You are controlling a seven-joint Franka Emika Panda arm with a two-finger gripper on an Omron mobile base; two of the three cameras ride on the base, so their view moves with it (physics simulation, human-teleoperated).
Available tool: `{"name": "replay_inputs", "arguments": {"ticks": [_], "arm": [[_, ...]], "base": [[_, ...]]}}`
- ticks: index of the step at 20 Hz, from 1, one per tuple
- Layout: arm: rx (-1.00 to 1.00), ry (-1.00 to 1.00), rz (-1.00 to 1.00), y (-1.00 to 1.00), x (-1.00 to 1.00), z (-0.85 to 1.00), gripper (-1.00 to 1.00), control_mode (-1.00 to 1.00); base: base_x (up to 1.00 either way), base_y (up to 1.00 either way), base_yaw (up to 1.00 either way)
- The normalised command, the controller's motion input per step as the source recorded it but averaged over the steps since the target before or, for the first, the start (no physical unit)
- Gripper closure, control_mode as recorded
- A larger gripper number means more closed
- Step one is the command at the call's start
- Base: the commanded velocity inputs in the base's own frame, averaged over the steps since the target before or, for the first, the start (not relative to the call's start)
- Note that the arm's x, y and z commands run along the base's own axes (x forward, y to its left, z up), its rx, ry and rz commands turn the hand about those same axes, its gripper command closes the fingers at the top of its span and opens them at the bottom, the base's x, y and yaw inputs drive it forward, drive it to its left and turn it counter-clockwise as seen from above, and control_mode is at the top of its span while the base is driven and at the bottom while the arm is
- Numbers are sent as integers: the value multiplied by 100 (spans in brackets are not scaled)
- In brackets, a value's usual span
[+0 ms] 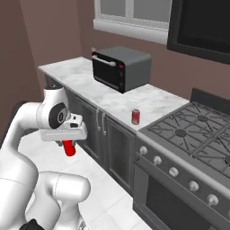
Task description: Four empty soda cans are scattered around the kitchen. Gather all the cans and cluster them next to the stove for recycling.
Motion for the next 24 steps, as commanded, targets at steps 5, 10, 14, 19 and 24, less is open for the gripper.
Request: {"name": "replay_inputs", "arguments": {"ticks": [5, 10, 14, 19, 24], "arm": [[0, 0, 0, 0, 0, 0, 100, 100], [0, 0, 0, 0, 0, 0, 100, 100], [0, 0, 0, 0, 0, 0, 100, 100], [0, 0, 0, 0, 0, 0, 100, 100], [0, 0, 0, 0, 0, 0, 100, 100]], "base": [[86, 46, -20], [71, 27, -23], [59, 2, -23], [55, 0, -25], [59, 3, -25]]}}
